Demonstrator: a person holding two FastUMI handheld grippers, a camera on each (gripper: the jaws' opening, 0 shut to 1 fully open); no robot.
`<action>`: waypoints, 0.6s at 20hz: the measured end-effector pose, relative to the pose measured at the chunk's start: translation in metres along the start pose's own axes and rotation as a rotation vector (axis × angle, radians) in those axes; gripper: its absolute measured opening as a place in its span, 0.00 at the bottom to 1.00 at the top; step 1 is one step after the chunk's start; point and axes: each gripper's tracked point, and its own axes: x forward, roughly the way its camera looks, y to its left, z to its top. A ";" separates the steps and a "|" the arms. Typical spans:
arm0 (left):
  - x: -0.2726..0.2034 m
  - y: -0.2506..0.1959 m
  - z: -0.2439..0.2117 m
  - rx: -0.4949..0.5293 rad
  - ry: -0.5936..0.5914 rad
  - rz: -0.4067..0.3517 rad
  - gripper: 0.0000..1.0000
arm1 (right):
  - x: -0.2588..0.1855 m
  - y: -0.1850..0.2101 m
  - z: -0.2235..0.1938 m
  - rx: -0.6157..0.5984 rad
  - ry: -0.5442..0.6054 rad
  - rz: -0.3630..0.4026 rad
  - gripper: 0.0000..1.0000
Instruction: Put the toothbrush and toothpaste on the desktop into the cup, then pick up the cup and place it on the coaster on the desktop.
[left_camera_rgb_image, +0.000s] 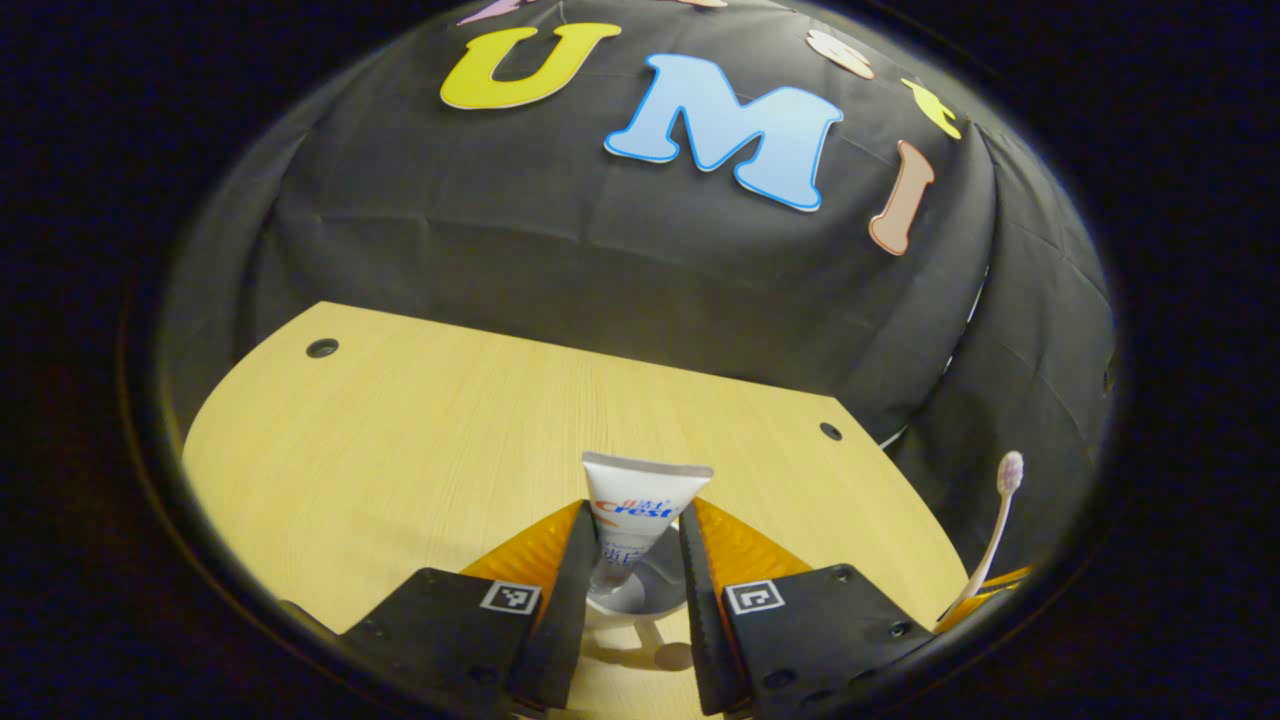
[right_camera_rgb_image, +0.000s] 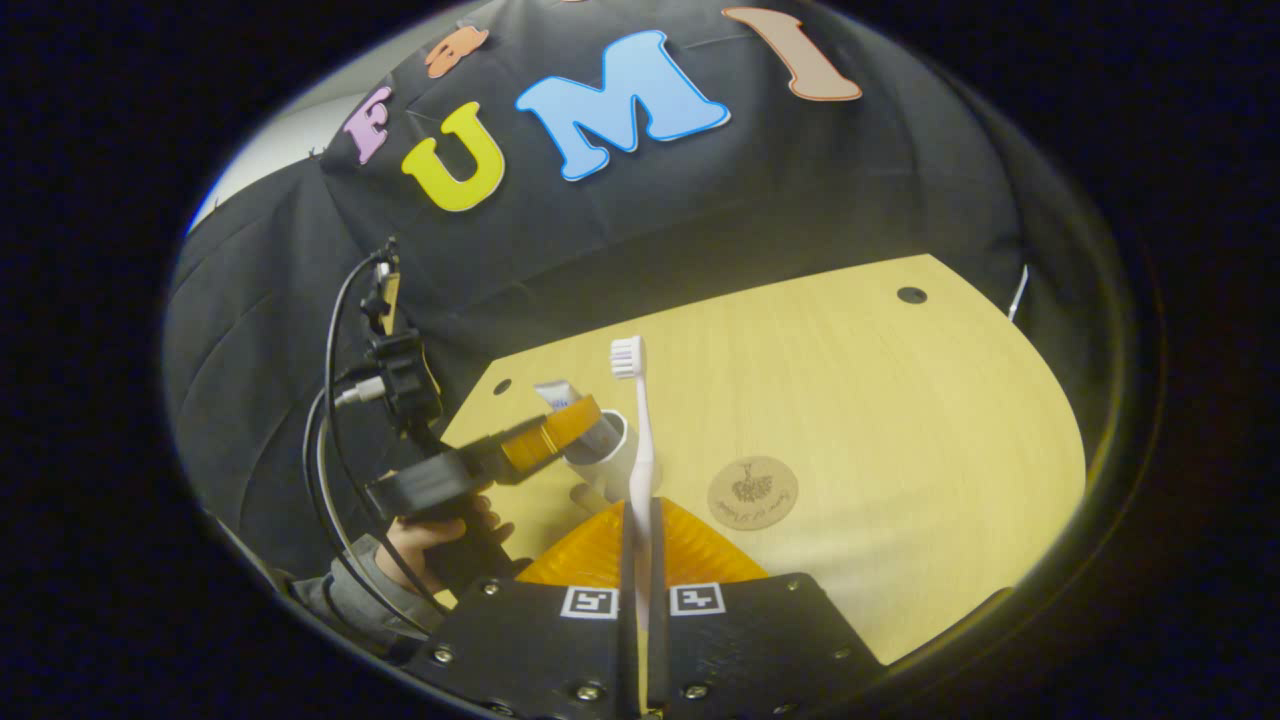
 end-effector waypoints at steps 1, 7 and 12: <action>-0.003 -0.001 0.003 -0.003 -0.009 -0.007 0.55 | 0.003 0.002 0.006 -0.005 -0.010 0.005 0.04; -0.030 -0.003 0.013 0.019 -0.040 -0.013 0.88 | 0.022 0.016 0.033 -0.024 -0.059 0.043 0.04; -0.058 -0.001 0.006 0.022 -0.014 -0.011 0.88 | 0.042 0.035 0.051 -0.056 -0.121 0.106 0.04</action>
